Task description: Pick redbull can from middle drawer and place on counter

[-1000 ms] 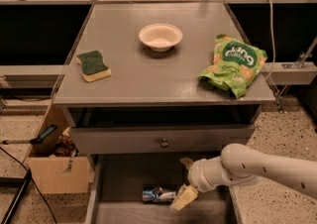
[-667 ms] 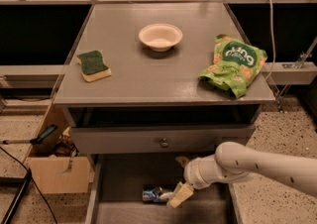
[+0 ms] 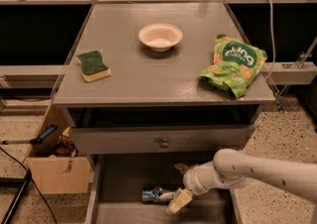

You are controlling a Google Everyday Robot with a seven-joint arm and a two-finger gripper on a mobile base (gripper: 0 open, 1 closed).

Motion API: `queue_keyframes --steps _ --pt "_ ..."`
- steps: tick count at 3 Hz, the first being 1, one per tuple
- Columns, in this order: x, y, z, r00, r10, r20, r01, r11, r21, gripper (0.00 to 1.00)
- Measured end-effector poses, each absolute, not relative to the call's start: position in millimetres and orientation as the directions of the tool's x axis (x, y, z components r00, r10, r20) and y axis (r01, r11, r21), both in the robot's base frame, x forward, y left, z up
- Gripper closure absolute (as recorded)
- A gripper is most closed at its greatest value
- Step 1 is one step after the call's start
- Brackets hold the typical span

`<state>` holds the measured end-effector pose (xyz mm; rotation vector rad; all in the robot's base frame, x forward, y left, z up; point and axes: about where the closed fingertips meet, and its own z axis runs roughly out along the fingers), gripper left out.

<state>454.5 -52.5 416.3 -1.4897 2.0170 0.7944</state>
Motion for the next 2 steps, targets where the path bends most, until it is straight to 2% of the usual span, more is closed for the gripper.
queue_keyframes --steps 2 --pt "436.3 -55.3 404.0 -0.266 -0.642 -0.719 -0.962 0.224 0.155 0.00"
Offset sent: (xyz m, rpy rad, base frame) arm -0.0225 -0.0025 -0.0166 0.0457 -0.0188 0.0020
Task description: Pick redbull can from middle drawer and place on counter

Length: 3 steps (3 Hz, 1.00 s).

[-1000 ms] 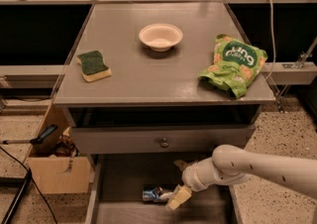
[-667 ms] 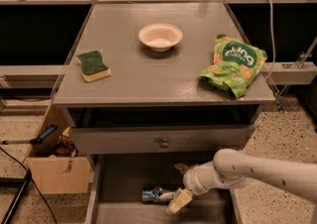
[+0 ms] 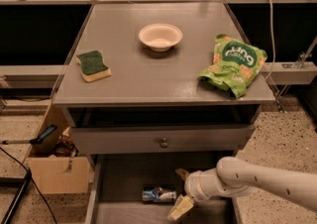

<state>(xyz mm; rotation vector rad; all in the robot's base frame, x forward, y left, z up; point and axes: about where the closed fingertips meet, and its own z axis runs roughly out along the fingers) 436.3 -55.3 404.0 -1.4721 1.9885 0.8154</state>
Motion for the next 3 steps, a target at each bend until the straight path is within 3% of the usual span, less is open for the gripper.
queue_keyframes --steps 2,3 --pt "429.4 -49.0 371.6 -0.273 -0.648 -0.711 -0.961 0.212 0.176 0.03" --pt "429.4 -49.0 371.6 -0.273 -0.648 -0.711 -0.961 0.212 0.176 0.26"
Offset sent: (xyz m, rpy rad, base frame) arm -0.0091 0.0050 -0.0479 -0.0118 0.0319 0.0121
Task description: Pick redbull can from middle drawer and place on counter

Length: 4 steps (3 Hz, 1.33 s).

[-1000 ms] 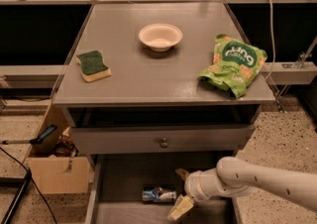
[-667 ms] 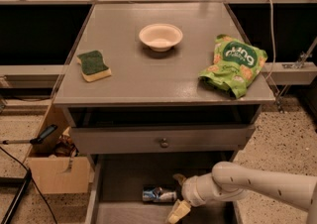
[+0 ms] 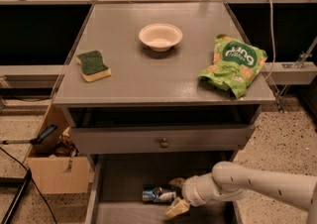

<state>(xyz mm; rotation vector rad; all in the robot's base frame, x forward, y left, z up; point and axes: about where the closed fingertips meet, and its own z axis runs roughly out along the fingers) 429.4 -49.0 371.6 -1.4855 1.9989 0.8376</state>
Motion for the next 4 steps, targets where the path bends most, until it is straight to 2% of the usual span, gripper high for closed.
queue_keyframes --steps 2,3,4 --pt "429.3 -48.9 371.6 -0.273 -0.648 -0.711 -0.961 0.212 0.176 0.72" --pt "429.3 -48.8 371.5 -0.273 -0.648 -0.711 -0.961 0.212 0.176 1.00" --pt "429.2 -48.6 371.5 -0.273 -0.648 -0.711 -0.961 0.211 0.177 1.00"
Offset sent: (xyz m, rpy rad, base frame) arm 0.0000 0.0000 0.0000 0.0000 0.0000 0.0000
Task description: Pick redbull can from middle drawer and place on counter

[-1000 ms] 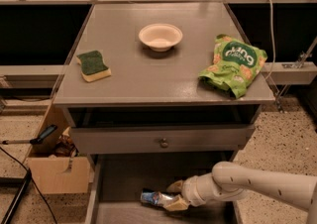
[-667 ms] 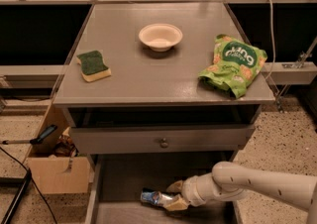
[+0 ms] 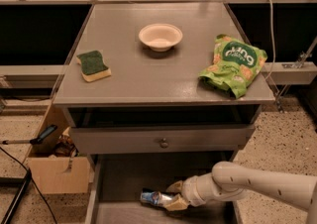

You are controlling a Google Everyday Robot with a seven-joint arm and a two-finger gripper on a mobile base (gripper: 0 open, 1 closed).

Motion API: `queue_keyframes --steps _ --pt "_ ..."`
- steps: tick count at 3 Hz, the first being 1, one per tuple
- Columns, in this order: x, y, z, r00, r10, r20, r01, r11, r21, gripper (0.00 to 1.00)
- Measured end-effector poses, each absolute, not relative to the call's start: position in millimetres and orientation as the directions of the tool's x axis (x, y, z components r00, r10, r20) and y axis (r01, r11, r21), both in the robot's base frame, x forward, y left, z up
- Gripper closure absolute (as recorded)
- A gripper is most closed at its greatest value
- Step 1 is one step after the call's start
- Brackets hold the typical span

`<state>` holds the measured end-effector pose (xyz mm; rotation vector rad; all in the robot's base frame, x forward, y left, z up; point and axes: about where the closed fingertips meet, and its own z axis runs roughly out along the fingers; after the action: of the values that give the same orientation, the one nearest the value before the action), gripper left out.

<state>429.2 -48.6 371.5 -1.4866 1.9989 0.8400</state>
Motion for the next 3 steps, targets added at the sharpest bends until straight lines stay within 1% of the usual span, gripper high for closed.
queue_keyframes --steps 2,3 --pt "400 -65 427 -0.191 -0.635 -0.749 -0.980 0.171 0.105 1.00" --pt "370 -88 499 -0.091 -0.608 -0.789 -0.991 0.133 0.012 1.00"
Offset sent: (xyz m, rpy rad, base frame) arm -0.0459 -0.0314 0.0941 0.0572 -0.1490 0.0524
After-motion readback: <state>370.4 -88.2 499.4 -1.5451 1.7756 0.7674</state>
